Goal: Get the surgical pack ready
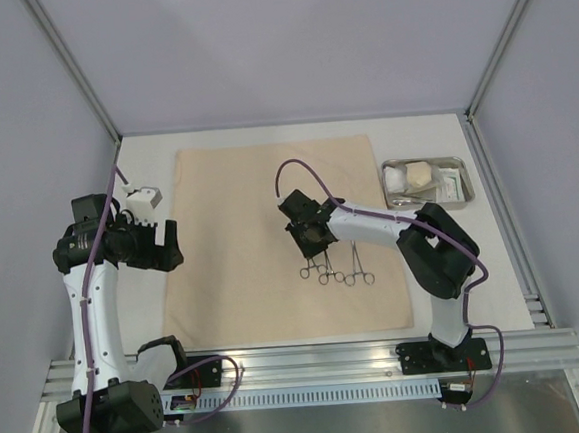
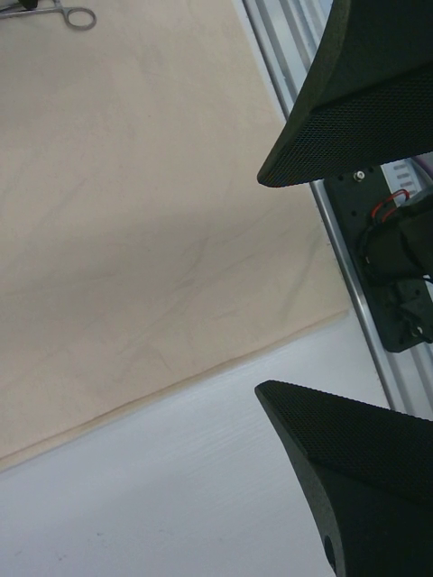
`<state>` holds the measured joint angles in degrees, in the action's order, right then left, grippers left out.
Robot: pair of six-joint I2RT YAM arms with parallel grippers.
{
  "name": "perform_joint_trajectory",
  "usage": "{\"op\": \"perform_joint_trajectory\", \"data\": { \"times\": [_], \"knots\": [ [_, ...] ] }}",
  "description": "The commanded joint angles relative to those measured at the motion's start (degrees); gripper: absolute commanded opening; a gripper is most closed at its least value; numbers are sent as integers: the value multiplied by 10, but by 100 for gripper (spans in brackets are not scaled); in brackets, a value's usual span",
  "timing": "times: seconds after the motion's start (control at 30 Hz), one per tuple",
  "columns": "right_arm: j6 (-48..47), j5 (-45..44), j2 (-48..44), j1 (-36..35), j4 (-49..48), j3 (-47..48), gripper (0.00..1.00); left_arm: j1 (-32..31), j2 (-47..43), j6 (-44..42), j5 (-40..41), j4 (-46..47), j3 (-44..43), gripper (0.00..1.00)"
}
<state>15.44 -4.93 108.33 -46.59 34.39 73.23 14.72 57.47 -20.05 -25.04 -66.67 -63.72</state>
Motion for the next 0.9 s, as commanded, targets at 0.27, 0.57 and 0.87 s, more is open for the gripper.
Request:
{"op": "perform_joint_trajectory", "data": {
  "times": [0.27,0.57,0.87],
  "knots": [
    [11,-25,2,-1,12,13,15,1,1,-2,-10,15,4,97],
    [6,-24,45,-1,12,13,16,1,1,-7,-5,16,6,97],
    [-15,11,62,-1,24,38,1,1,5,-4,0,18,4,97]
  ]
}}
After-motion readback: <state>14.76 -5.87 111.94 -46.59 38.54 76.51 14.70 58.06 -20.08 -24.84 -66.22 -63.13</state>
